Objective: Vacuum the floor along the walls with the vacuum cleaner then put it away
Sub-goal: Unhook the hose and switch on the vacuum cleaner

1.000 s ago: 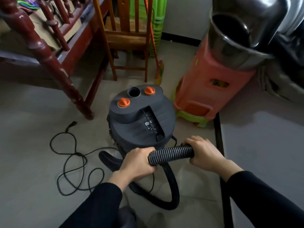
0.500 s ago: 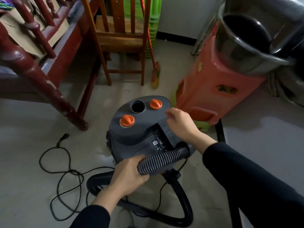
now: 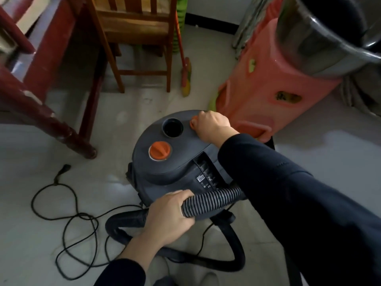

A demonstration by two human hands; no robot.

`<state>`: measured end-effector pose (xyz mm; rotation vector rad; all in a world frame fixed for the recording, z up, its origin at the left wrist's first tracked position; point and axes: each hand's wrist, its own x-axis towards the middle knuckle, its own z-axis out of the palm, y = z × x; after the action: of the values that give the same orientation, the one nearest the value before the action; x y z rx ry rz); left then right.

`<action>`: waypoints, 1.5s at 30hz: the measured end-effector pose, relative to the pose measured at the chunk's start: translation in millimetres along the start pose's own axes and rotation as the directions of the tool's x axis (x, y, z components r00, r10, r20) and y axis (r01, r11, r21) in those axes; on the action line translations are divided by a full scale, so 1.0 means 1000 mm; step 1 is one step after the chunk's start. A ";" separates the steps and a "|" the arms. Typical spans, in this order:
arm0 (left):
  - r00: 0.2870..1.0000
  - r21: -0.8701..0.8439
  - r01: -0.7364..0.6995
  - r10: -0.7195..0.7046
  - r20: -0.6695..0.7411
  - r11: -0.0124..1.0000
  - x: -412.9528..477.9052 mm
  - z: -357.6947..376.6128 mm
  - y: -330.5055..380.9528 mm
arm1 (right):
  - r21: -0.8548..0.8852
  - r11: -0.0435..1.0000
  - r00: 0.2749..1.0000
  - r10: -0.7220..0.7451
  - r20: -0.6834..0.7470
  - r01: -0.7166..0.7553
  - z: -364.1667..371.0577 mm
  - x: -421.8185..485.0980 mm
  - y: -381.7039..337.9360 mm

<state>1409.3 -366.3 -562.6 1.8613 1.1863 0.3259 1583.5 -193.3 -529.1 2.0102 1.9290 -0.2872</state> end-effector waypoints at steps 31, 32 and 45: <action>0.894 0.357 -0.120 -0.056 0.445 0.926 -0.030 0.139 0.107 | 0.711 -0.456 0.552 0.447 0.704 -0.536 0.180 -0.327 0.207; 0.923 0.534 -0.238 0.018 0.383 0.811 -0.016 0.141 0.107 | 0.732 -0.422 0.548 0.486 0.681 -0.535 0.185 -0.338 0.212; 0.866 0.846 -0.501 -0.113 0.488 -0.183 0.059 0.141 0.071 | 0.783 -0.254 0.492 0.658 0.571 -0.568 0.247 -0.423 0.214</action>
<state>1568.8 -403.7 -601.6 3.2658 0.6560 -1.3319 1793.4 -682.2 -577.3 3.4705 0.0095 -1.4420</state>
